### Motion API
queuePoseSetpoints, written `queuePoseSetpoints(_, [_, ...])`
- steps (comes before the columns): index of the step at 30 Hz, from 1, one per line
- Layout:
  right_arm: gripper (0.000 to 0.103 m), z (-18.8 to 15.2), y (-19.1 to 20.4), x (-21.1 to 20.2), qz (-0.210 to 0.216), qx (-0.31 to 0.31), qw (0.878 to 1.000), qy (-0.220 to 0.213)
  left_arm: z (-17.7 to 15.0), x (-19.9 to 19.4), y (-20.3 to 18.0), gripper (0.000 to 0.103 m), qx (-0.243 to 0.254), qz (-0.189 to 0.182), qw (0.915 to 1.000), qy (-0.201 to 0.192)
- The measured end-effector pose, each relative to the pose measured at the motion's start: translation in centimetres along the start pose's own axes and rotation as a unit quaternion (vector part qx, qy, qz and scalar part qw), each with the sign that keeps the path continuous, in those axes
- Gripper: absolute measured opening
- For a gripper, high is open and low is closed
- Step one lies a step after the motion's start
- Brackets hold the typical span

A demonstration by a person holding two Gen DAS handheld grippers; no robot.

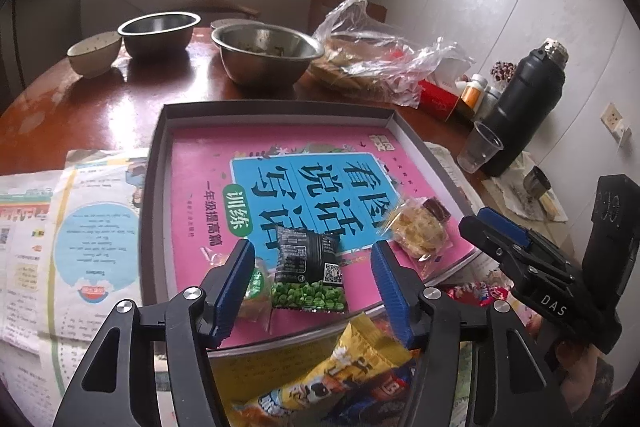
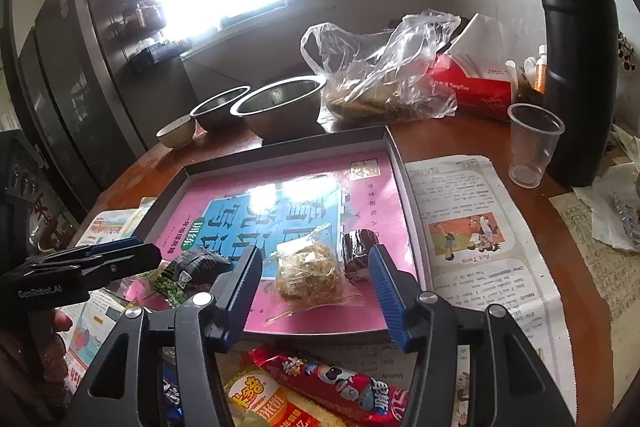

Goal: Organize snacks
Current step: 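Move both tools back from the tray down toward the snack pile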

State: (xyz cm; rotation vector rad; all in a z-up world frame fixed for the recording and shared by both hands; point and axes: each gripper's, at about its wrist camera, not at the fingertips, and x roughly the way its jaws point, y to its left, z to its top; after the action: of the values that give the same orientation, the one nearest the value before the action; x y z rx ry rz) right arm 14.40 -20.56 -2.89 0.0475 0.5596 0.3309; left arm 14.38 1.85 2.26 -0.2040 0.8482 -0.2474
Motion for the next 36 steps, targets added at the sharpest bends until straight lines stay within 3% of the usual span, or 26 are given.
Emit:
queuePoseSetpoints(11, [0.058, 0.4, 0.4, -2.1, 0.000, -0.004, 1.000, -0.019, -0.5, -2.5, 0.0, 0.067, 0.006, 0.008, 0.9998, -0.018])
queuePoseSetpoints(16, [0.064, 0.4, 0.7, -3.2, 0.000, -0.009, 1.000, -0.025, -1.0, -3.5, 0.2, 0.068, 0.006, 0.010, 0.9997, -0.021])
queuePoseSetpoints(36, [0.065, -0.5, 1.9, -6.1, -0.002, -0.036, 0.999, -0.034, -2.8, -5.4, 0.8, 0.068, 0.016, 0.023, 0.9995, -0.018])
